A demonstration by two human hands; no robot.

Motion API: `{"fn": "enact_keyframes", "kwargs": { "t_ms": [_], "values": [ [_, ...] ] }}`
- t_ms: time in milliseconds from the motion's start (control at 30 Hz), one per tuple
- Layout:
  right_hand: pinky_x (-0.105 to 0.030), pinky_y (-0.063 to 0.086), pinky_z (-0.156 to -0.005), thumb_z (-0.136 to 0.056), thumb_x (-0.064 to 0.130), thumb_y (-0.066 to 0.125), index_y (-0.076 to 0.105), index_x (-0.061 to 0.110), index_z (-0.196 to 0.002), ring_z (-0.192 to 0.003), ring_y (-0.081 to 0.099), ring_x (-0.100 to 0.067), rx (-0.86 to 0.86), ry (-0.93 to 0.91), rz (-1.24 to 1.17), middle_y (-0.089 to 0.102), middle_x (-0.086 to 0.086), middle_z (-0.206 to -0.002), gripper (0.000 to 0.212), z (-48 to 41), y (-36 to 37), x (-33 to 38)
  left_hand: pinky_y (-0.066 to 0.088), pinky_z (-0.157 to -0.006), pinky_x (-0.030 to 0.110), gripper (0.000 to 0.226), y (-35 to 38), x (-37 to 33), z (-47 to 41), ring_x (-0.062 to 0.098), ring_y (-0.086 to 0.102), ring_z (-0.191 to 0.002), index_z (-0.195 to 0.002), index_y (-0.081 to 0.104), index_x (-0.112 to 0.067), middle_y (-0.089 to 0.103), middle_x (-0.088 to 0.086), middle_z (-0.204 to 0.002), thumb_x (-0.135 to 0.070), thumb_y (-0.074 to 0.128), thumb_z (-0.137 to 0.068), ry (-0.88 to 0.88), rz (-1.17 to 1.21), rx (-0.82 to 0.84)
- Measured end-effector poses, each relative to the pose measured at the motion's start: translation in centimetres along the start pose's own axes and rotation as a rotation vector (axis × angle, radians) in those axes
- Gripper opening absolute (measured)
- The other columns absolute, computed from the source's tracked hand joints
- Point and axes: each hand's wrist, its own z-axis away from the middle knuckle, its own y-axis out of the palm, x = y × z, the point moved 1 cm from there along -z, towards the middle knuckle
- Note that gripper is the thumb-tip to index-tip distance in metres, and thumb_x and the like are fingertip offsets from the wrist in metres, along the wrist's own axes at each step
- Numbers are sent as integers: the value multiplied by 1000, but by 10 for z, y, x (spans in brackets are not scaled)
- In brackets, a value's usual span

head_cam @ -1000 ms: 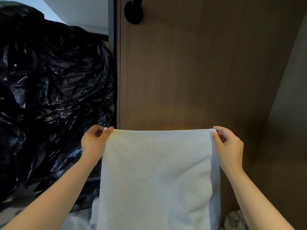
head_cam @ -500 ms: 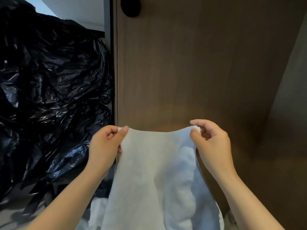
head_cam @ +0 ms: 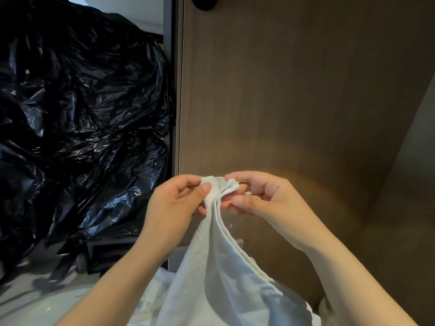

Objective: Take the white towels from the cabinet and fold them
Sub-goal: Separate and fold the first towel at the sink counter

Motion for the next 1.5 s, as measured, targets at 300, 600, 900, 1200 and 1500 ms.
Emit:
{"fn": "enact_keyframes", "kwargs": {
  "t_ms": [300, 600, 900, 1200, 1500],
  "values": [
    [-24, 49, -56, -73, 37, 79, 76, 21, -80, -64, 59, -17, -145, -93, 249, 66, -8, -74, 18, -9, 3, 1, 54, -61, 20, 13, 1, -15, 12, 11, 58, -57, -96, 75, -12, 69, 5, -69, -12, 64, -89, 17, 18, 67],
    [-20, 53, -66, -76, 44, 72, 71, 25, -80, -85, 63, -13, -101, -194, 346, 68, 14, -82, 19, -5, 11, 8, 51, -58, 17, 13, -2, -27, 12, 8, 60, -58, -96, 74, -10, 71, 4, -72, -11, 64, -88, 54, 16, 41],
    [-18, 52, -65, -75, 42, 74, 72, 23, -78, -82, 64, -13, -141, -224, 338, 69, 13, -79, 19, -6, 13, 12, 53, -62, 19, 15, -7, -30, 17, 8, 60, -59, -99, 74, -10, 74, 9, -81, -12, 63, -89, 66, -23, 101],
    [-17, 52, -63, -73, 45, 73, 71, 27, -77, -83, 63, -12, -163, -233, 324, 68, 15, -79, 19, -8, 14, 10, 56, -68, 22, 22, -8, -30, 18, 15, 63, -68, -103, 74, -11, 74, 11, -87, -21, 62, -87, 86, -48, 143],
    [-14, 46, -60, -81, 30, 76, 73, 22, -79, -77, 62, -9, -143, -228, 343, 69, 11, -78, 9, -7, 11, 12, 58, -82, 33, 20, -5, -30, 21, 25, 71, -90, -101, 74, -15, 76, 3, -93, -9, 69, -83, 129, -30, 135]
  ]
}}
